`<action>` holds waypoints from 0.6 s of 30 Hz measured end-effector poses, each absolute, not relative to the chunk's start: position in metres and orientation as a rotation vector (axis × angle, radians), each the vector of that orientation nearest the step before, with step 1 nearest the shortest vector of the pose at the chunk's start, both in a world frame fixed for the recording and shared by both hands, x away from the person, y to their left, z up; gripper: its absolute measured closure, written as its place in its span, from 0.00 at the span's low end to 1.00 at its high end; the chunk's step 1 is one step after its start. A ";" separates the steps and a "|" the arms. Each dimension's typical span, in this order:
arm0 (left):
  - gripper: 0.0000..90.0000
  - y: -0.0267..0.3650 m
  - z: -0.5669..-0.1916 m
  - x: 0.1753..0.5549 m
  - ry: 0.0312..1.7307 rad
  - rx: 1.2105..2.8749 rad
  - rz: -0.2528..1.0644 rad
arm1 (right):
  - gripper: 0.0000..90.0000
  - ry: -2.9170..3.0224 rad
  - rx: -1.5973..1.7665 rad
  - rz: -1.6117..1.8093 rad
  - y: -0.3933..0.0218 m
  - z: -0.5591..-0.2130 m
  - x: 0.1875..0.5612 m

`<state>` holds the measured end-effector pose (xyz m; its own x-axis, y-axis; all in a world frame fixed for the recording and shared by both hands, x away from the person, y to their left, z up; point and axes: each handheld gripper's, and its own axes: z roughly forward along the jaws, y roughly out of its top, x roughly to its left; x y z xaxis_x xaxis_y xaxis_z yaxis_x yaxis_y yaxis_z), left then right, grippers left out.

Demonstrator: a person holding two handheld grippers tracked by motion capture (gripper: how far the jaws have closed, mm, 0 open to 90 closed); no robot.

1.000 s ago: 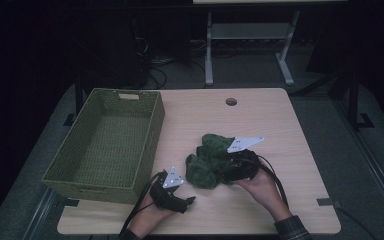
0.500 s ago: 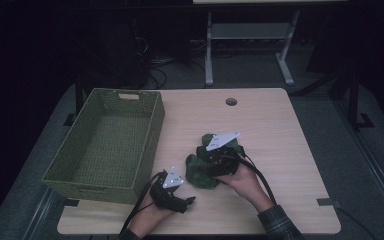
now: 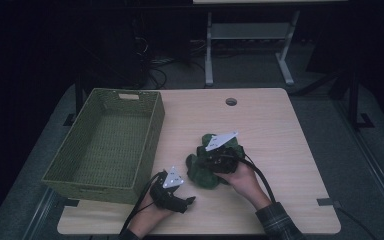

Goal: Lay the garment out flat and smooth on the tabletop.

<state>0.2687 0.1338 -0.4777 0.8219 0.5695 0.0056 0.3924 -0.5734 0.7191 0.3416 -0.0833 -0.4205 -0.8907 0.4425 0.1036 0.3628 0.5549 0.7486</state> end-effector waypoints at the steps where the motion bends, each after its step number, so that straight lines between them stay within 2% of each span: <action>1: 0.14 0.133 -0.478 0.268 0.705 2.248 0.305 | 0.97 2.676 0.701 1.264 -0.087 -0.418 0.340; 18: 0.14 0.133 -0.478 0.268 0.708 2.248 0.302 | 0.96 2.574 0.793 1.301 -0.148 -0.411 0.314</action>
